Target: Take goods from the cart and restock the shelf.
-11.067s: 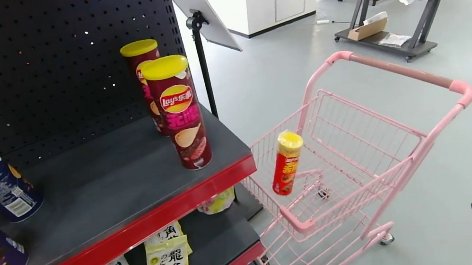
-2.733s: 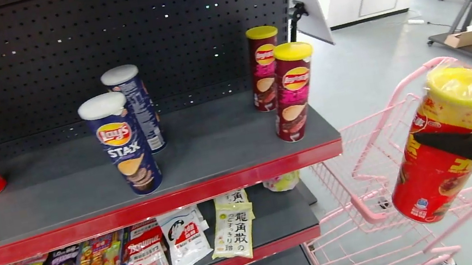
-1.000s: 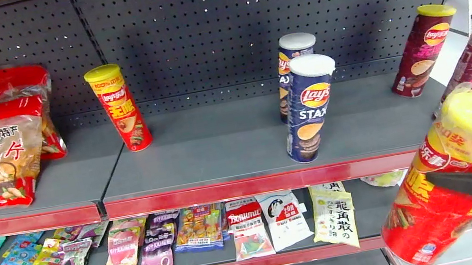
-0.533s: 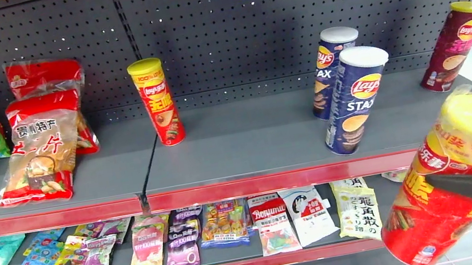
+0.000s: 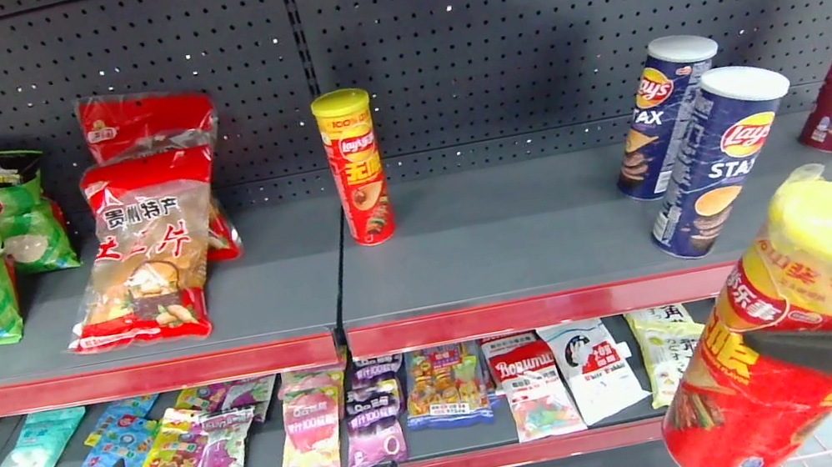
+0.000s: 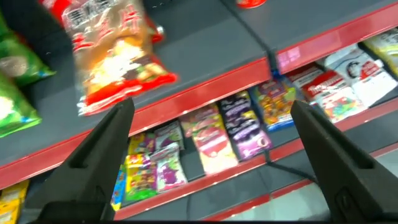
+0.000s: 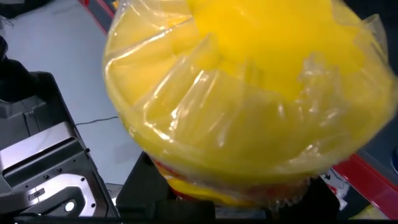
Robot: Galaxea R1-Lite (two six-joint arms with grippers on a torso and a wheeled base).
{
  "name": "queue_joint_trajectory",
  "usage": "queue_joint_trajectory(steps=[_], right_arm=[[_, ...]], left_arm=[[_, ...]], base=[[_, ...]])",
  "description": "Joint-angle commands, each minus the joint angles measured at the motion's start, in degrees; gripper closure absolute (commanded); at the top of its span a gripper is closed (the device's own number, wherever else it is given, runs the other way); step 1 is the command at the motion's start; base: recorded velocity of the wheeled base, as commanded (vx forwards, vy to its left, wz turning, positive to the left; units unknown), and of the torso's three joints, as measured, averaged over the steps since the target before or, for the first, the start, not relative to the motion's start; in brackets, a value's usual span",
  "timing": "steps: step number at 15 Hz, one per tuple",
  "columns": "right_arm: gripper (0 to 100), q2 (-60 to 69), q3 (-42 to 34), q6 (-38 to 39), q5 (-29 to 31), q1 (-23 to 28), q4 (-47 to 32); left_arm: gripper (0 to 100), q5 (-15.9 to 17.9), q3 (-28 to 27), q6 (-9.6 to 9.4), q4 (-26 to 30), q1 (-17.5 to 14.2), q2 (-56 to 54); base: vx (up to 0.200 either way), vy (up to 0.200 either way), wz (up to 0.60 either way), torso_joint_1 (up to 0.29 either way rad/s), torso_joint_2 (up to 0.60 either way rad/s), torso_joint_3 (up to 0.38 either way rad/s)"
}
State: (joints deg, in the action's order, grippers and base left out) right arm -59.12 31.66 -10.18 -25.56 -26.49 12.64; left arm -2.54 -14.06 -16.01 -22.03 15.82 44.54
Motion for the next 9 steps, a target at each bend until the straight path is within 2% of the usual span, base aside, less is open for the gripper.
queue_joint_trajectory(steps=[1,3,9], right_arm=[[100,-0.11,-0.19,-0.02,-0.01,-0.14,0.01],[100,-0.11,-0.28,-0.02,-0.01,-0.14,0.01],[100,-0.11,-0.81,0.07,-0.01,-0.14,0.01]], left_arm=[[0,-0.01,-0.01,0.01,-0.03,0.00,0.10],[0,-0.01,-0.09,-0.08,-0.03,0.00,0.19],[0,-0.10,-0.36,-0.08,-0.03,0.00,0.72]], base=[[0.000,0.200,0.00,0.002,0.00,0.007],[0.000,0.200,0.00,0.000,0.00,0.005],[0.000,0.000,0.00,0.000,0.00,0.000]])
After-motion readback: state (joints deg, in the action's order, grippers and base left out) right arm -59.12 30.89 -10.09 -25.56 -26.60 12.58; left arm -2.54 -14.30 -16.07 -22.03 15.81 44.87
